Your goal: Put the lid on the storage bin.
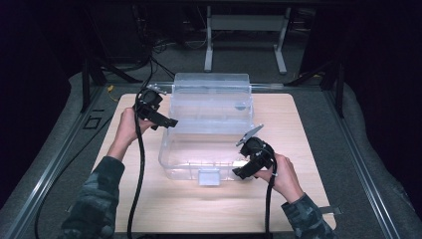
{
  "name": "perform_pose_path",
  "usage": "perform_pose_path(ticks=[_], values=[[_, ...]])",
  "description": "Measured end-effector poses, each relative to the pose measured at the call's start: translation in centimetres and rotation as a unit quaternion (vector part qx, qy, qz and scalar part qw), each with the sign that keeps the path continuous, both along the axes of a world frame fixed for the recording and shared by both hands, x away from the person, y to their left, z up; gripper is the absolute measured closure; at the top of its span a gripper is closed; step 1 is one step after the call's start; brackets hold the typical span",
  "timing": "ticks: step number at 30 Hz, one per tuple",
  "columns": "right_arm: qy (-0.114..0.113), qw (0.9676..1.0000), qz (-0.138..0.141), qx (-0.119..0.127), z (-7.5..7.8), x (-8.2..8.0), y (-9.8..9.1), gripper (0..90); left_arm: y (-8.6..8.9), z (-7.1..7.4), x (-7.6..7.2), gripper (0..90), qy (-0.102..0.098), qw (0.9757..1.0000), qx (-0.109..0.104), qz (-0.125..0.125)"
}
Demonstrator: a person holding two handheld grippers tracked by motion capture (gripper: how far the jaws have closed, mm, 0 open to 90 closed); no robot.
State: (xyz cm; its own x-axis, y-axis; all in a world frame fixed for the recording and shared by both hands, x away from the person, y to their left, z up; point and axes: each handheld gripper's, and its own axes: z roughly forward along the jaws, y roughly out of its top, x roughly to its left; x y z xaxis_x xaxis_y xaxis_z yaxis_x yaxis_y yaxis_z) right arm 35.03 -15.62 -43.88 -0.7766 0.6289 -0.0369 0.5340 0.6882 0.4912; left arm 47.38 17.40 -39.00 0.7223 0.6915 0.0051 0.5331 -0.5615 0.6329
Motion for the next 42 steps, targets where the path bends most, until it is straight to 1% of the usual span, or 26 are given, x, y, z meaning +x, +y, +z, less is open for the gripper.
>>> perform_pose_path(ticks=[3,5,8,11,13,14,15,16,17,18,20,22,24,27,29,31,32,33,34,35,37,39,42], values=[[0.001,1.0,-0.003,0.003,0.0,-0.1,-0.1,15.3,-0.8,0.2,0.6,0.3,-0.005,0.9999,-0.001,-0.009],[0.003,1.0,-0.001,0.005,-0.1,-0.1,-0.1,15.5,-1.4,0.2,1.0,0.6,-0.011,0.9999,0.002,-0.009],[0.002,1.0,0.002,0.006,-0.1,-0.1,0.0,15.8,-2.1,0.3,1.8,0.7,-0.012,0.9998,0.004,-0.012],[0.001,1.0,0.002,0.008,-0.1,-0.2,0.1,15.9,-2.8,0.6,2.5,1.1,-0.021,0.9997,-0.005,-0.014],[-0.002,0.9999,0.002,0.011,-0.1,-0.3,0.1,16.1,-3.2,0.7,3.0,1.3,-0.018,0.9995,-0.022,-0.015],[-0.002,0.9999,0.002,0.011,-0.1,-0.3,0.1,16.1,-3.5,0.8,3.2,1.5,-0.016,0.9996,-0.022,-0.013],[-0.003,0.9999,0.002,0.013,-0.1,-0.4,0.1,16.3,-3.7,0.8,3.5,1.6,-0.019,0.9996,-0.018,-0.014],[-0.002,0.9999,0.002,0.014,-0.1,-0.4,0.1,16.3,-4.0,0.8,3.6,2.2,-0.022,0.9995,-0.012,-0.016],[-0.001,0.9999,0.002,0.016,-0.1,-0.4,0.1,16.2,-4.3,0.7,3.9,2.7,-0.021,0.9996,-0.008,-0.017],[-0.003,0.9998,0.001,0.018,-0.1,-0.4,0.1,16.3,-4.4,0.6,4.2,2.8,-0.017,0.9996,-0.012,-0.019],[-0.001,0.9999,0.0,0.016,-0.1,-0.4,0.1,16.5,-4.7,0.5,4.8,3.7,-0.017,0.9997,-0.013,-0.015],[-0.003,0.9998,-0.001,0.018,-0.1,-0.3,0.1,16.8,-5.0,0.3,5.3,5.6,-0.016,0.9996,-0.02,-0.015],[-0.004,0.9998,-0.001,0.018,-0.1,-0.3,0.2,17.2,-5.3,0.0,5.8,7.0,-0.021,0.9995,-0.02,-0.008],[-0.005,0.9998,-0.004,0.019,-0.2,-0.4,0.3,18.0,-5.6,-0.6,6.3,12.0,-0.026,0.9994,-0.022,-0.009],[-0.003,0.9998,-0.001,0.019,-0.2,-0.4,0.5,18.1,-5.7,-1.1,6.7,15.1,-0.024,0.9993,-0.026,-0.012],[-0.006,0.9999,0.0,0.016,-0.3,-0.4,0.7,18.5,-6.0,-1.5,7.0,18.5,-0.019,0.9996,-0.017,-0.012],[-0.007,0.9999,0.001,0.015,-0.4,-0.4,0.7,19.0,-6.1,-1.7,7.2,20.6,-0.015,0.9997,-0.017,-0.012],[-0.006,0.9998,0.001,0.018,-0.6,-0.4,0.8,20.0,-6.1,-1.8,7.2,21.6,-0.018,0.9996,-0.014,-0.014],[-0.007,0.9999,0.0,0.015,-0.7,-0.5,0.8,21.4,-6.2,-1.8,7.3,24.1,-0.023,0.9996,-0.015,-0.008],[-0.004,0.9998,0.002,0.018,-0.9,-0.5,0.9,23.0,-6.2,-1.8,7.3,28.9,-0.024,0.9996,-0.014,-0.009],[-0.008,0.9998,-0.001,0.017,-1.1,-0.5,1.1,25.1,-6.3,-1.8,7.2,31.6,-0.027,0.9995,-0.012,-0.016],[-0.004,0.9999,0.001,0.016,-1.4,-0.5,1.4,28.9,-6.5,-1.7,7.1,36.3,-0.028,0.9994,-0.009,-0.02],[-0.001,0.9998,0.001,0.018,-1.7,-0.4,1.7,35.3,-6.6,-1.7,6.9,42.3,-0.026,0.9993,-0.013,-0.022]])
